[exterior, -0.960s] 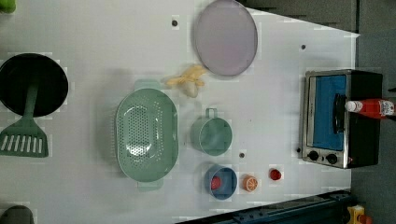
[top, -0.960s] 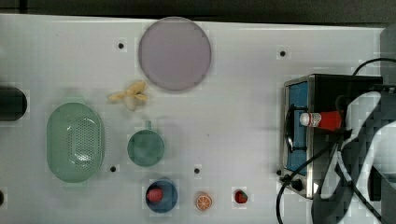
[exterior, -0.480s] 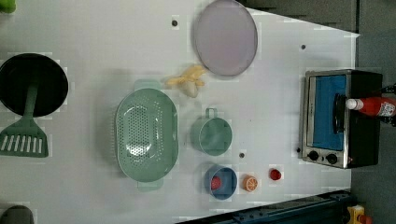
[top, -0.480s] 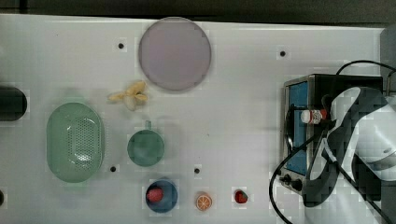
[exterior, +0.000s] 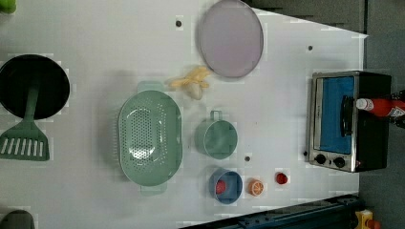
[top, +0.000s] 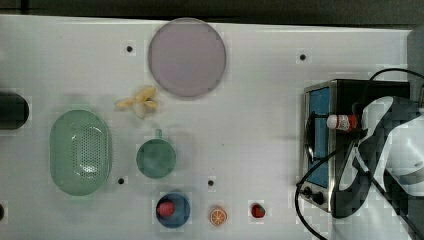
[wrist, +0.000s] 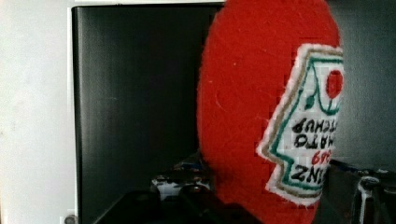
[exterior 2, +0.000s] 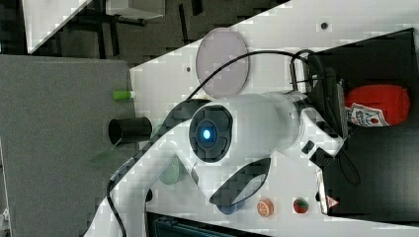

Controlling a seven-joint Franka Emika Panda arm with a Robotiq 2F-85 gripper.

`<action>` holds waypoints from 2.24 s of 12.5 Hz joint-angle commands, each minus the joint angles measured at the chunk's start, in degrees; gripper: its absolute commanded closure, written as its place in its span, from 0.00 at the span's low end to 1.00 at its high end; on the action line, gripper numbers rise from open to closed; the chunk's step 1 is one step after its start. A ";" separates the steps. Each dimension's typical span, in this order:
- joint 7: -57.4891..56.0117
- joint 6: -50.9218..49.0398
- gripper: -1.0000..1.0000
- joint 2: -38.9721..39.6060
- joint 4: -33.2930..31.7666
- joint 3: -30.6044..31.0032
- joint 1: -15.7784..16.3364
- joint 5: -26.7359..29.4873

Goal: Pick Ketchup from oven and place it on table.

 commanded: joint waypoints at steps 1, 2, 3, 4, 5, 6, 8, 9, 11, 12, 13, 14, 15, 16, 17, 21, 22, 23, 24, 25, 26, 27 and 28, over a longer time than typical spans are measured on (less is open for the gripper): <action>2.15 -2.32 0.37 -1.77 2.99 -0.44 0.17 -1.14; 1.76 -6.29 0.37 -2.79 5.65 -0.31 0.51 -1.44; 1.35 -11.30 0.37 -4.06 8.63 -0.11 1.13 -1.77; 1.35 -16.38 0.37 -5.33 11.57 -0.05 2.05 -2.45; 1.35 -20.46 0.37 -6.45 14.31 0.04 3.18 -3.38; 1.34 -23.72 0.37 -7.66 16.63 0.48 4.55 -4.09; 1.34 -26.48 0.37 -10.19 19.26 2.31 7.68 -4.64; 1.34 -26.83 0.37 -11.55 19.39 3.89 9.33 -4.64; 1.34 -29.19 0.37 -13.62 19.31 7.66 12.23 -4.66; 1.34 -31.09 0.37 -14.11 19.29 9.62 13.41 -4.67; 1.34 -32.82 0.37 -14.36 19.28 11.40 14.45 -4.67; 1.34 -34.19 0.37 -14.40 19.17 13.07 15.39 -4.68; 1.35 -35.06 0.37 -14.40 18.68 14.53 16.32 -4.84; 1.35 -35.13 0.37 -14.39 17.56 15.74 17.16 -5.62; 1.35 -35.08 0.37 -14.39 15.82 16.86 17.99 -7.10; 1.51 -29.66 0.37 -14.35 4.05 19.37 20.18 -12.82; 1.52 -27.08 0.37 -14.32 0.36 19.44 20.37 -12.82; 1.54 -23.87 0.37 -14.25 -3.40 19.45 20.52 -12.81; 1.58 -19.83 0.37 -14.10 -7.24 19.45 20.60 -12.80; 1.61 -15.32 0.37 -13.82 -11.07 19.47 20.63 -12.79; 1.61 -10.64 0.37 -13.32 -14.67 19.53 20.70 -12.79; 1.61 -5.85 0.37 -12.62 -17.75 19.70 20.75 -12.78; 1.69 -1.11 0.37 -11.77 -20.28 19.98 20.75 -12.78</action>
